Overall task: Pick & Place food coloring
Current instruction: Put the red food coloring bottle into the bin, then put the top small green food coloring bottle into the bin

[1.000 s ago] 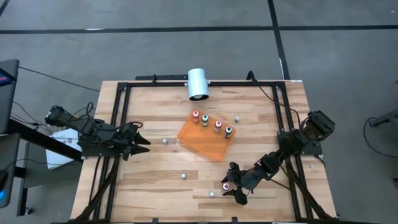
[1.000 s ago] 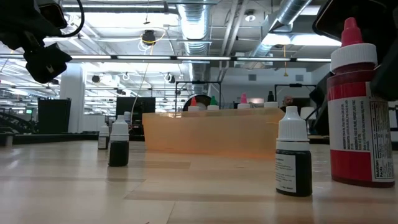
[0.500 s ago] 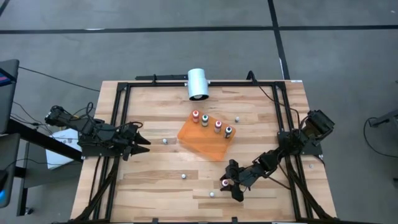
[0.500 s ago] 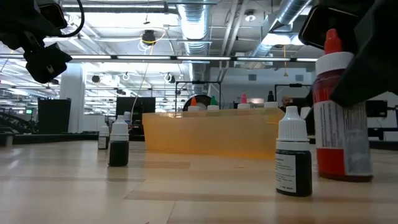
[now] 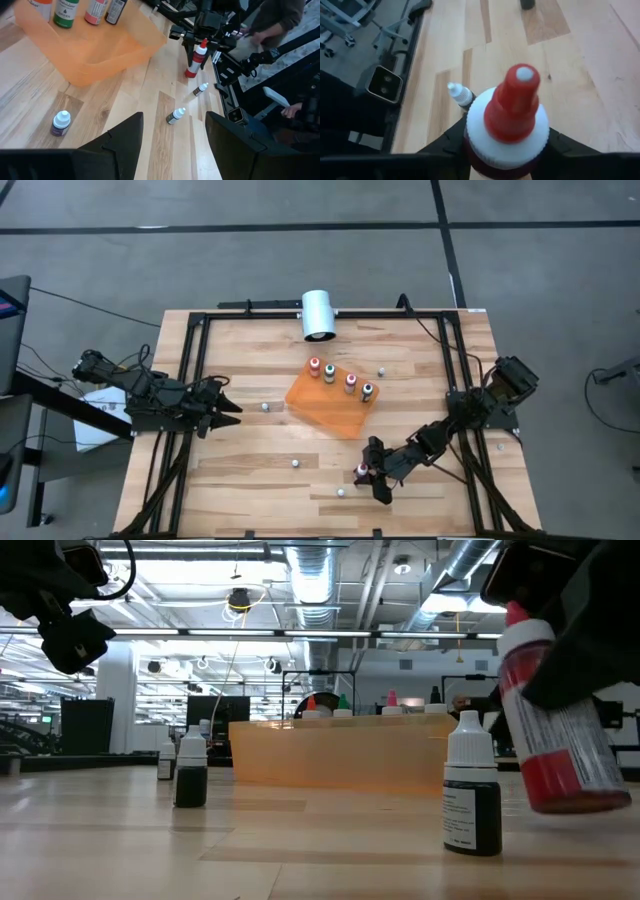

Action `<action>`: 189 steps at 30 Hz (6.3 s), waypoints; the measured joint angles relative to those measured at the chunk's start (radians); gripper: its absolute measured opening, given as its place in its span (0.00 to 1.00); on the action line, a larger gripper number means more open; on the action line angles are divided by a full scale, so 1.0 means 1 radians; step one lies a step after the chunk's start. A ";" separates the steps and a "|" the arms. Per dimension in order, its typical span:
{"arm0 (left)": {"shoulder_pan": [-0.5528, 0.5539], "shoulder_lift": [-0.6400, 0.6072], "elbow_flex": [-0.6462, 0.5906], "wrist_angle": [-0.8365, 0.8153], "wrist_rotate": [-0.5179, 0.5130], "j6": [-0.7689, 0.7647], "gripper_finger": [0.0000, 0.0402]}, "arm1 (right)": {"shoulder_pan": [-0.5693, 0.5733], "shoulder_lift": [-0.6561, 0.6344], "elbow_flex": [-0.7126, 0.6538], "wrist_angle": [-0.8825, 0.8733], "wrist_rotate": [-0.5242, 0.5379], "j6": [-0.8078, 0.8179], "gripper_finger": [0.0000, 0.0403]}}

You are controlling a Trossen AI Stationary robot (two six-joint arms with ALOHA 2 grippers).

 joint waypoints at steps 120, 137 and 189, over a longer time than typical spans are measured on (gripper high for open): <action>0.000 0.000 0.000 -0.066 0.018 0.121 0.51 | -0.509 0.355 0.661 -0.606 0.306 -0.027 0.52; 0.000 0.000 0.000 -0.065 0.018 0.121 0.51 | -0.520 0.343 0.661 -0.623 0.230 -0.027 0.54; 0.000 0.000 0.000 0.021 0.009 0.110 0.51 | -0.077 -0.339 0.397 -1.368 0.593 0.467 0.50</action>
